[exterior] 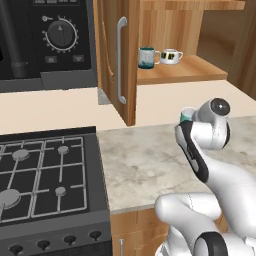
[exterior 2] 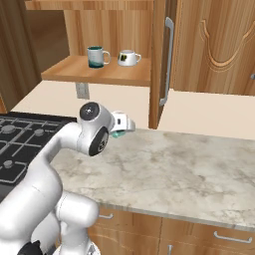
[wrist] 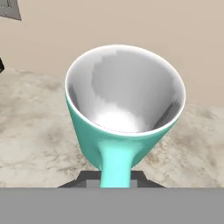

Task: Pick the mug on the counter and place it in the cabinet with the handle facing the right, like the mugs already inside.

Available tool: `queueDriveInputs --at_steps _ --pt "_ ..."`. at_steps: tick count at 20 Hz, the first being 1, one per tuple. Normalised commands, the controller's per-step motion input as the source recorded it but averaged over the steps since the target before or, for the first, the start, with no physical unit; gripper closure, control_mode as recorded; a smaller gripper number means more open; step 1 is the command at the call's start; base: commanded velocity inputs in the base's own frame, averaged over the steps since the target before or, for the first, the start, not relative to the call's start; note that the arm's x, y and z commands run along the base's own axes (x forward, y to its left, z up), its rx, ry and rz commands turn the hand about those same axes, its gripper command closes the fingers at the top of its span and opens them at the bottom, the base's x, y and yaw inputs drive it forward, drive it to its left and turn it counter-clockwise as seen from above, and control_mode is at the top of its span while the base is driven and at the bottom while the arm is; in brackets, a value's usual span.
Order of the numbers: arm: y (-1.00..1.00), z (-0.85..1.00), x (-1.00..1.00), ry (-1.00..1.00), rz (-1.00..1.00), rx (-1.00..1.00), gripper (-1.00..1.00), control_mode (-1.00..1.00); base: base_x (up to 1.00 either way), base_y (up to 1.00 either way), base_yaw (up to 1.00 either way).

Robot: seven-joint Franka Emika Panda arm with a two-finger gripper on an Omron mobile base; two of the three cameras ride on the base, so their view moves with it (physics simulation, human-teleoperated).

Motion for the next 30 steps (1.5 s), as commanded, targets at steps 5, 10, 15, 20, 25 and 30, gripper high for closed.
queueDriveInputs --at_steps 5,10,15,20,25,30 --pt "0.18 0.73 -0.3 -0.06 0.0 0.0 1.0 -1.0 0.0 0.0 0.0" --pt "0.14 0.65 -0.31 -0.07 0.01 0.0 1.0 -1.0 0.0 0.0 0.0" --pt "0.1 0.61 -0.2 -0.07 0.07 0.0 1.0 -1.0 0.0 0.0 0.0" --pt "0.11 0.55 -0.03 -0.03 0.11 0.0 1.0 -1.0 0.0 0.0 0.0" --pt "0.1 0.34 0.04 0.0 0.13 0.0 1.0 -1.0 0.0 0.0 0.0" --pt "0.04 0.21 0.15 0.0 0.12 0.0 1.0 -1.0 0.0 0.0 0.0"
